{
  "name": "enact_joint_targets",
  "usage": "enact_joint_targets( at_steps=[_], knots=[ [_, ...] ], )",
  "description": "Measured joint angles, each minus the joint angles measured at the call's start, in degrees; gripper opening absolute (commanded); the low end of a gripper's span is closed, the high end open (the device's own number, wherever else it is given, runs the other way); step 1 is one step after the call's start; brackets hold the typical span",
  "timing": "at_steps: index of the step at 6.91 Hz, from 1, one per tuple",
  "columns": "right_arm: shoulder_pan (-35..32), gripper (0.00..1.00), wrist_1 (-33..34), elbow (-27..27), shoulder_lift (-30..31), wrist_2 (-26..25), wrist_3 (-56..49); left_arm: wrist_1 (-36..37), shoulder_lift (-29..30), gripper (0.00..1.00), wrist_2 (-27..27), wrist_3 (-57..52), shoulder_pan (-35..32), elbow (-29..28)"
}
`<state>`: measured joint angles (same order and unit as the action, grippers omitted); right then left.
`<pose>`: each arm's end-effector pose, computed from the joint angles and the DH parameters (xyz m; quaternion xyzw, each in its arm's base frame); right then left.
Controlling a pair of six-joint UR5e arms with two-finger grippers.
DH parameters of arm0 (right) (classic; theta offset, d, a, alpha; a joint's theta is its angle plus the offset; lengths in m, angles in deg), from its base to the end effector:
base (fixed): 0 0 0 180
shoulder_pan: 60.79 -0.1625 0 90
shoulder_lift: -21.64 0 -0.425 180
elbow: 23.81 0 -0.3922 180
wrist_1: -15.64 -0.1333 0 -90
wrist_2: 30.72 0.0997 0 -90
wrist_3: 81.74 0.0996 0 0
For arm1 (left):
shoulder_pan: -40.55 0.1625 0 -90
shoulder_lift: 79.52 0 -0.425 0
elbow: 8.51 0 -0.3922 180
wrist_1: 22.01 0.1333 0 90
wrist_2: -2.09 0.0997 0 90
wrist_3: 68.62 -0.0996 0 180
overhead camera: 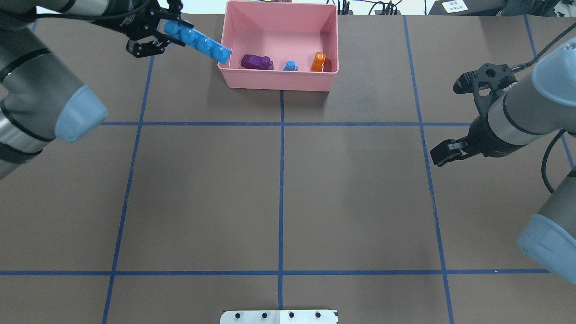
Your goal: Put all blocks into box
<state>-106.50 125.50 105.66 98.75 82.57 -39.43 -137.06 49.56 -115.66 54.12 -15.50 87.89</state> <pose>-0.2593 -0.4003 0.2898 0.0666 -0.3290 -0.0727 0.9392 0.2961 -0.5954 0.1482 -0.0785 0.5885 -0.4556 0.6632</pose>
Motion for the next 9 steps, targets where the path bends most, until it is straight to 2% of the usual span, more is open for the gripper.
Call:
enact_joint_targets(
  at_steps=[3, 4, 7, 8, 9],
  knots=[
    [-3.46, 1.00, 0.08, -1.85, 0.65, 0.95, -7.47, 0.80, 19.03, 0.00, 10.63, 11.37, 4.06, -28.19],
    [-4.85, 1.00, 0.09, -2.98, 1.11, 1.53, -10.42, 0.26, 22.55, 0.00, 14.16, 12.23, 5.75, -35.54],
    [-8.49, 1.00, 0.01, -4.43, 3.99, 3.94, -18.14, -5.76, 26.61, 0.00, 19.78, 14.70, 8.85, -49.29],
    [-9.36, 1.00, 0.00, -4.46, 4.70, 4.45, -19.84, -8.49, 28.30, 0.31, 21.61, 17.71, 9.40, -53.62],
    [-9.85, 1.00, 0.00, -4.51, 5.05, 4.71, -20.72, -9.93, 29.21, 0.44, 22.74, 19.76, 9.62, -55.94]
  ],
)
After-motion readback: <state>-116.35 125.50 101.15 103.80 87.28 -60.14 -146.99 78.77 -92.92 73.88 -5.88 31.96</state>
